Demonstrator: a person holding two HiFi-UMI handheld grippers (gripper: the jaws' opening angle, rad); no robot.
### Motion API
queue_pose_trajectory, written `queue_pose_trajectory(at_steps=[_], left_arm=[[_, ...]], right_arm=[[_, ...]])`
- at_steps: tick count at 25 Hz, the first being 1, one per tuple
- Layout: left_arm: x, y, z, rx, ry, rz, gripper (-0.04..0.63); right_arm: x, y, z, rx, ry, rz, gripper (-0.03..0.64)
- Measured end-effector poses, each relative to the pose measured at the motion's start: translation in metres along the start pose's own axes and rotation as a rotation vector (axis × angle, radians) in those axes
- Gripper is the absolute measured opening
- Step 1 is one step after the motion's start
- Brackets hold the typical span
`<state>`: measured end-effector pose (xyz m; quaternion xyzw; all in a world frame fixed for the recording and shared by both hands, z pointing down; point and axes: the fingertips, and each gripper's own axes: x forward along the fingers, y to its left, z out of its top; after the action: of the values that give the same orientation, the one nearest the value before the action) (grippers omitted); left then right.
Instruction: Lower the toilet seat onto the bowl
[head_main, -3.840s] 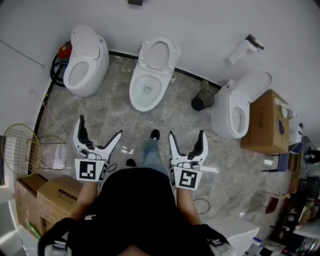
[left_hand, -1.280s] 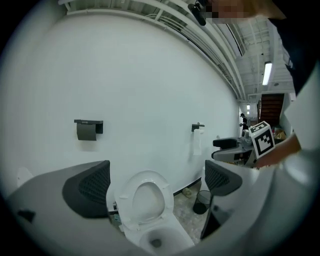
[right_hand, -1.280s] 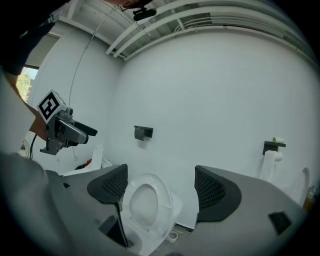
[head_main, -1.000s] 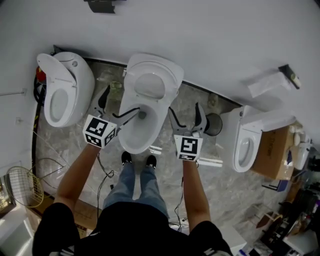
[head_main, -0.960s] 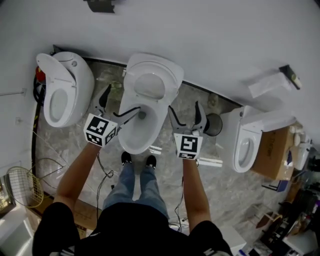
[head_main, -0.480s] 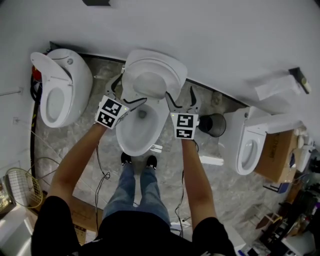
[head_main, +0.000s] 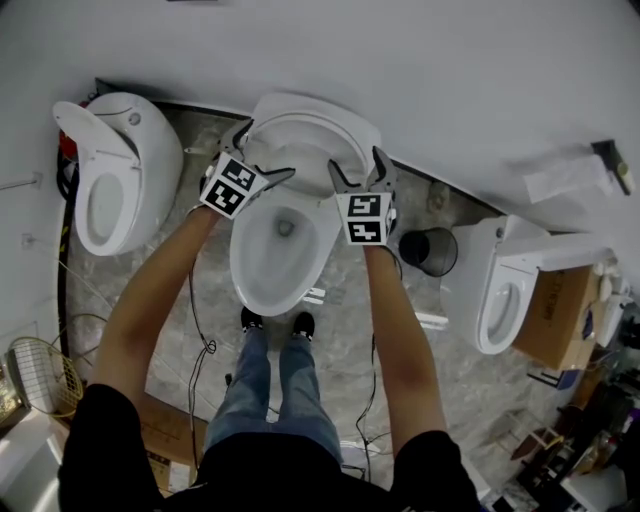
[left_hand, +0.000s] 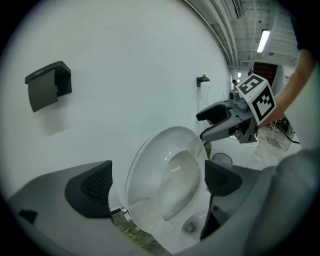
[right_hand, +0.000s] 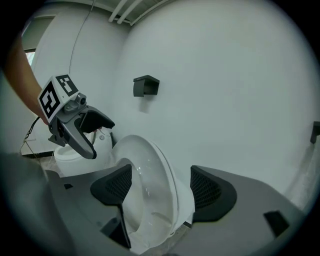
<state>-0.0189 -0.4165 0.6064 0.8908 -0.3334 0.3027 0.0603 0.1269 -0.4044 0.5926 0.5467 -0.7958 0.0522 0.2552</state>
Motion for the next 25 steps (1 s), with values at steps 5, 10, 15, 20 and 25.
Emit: queue_pose_trajectory(at_steps=[5,10,15,20,25], left_arm=[[0.019,0.01,0.002,0.02,0.031,0.003,0.577],[0.038,0.017,-0.002,0.066,0.048,-0.001,0.552],[0.039,0.024,0.005,0.105,0.054,0.03,0.387],[0.042,0.028,0.002,0.12,0.077,0.041,0.248],[0.049,0.031,-0.001,0.139,0.118,0.043,0.186]], right_arm=[[0.018,-0.003,-0.012,-0.018,0.045,0.013,0.35],[0.029,0.0,-0.014,-0.046,0.067,0.027,0.343],[0.033,0.001,-0.007,-0.086,0.065,0.034,0.311],[0.039,0.002,-0.007,-0.114,0.073,0.04,0.271],[0.043,0.001,-0.006,-0.154,0.094,0.04,0.258]])
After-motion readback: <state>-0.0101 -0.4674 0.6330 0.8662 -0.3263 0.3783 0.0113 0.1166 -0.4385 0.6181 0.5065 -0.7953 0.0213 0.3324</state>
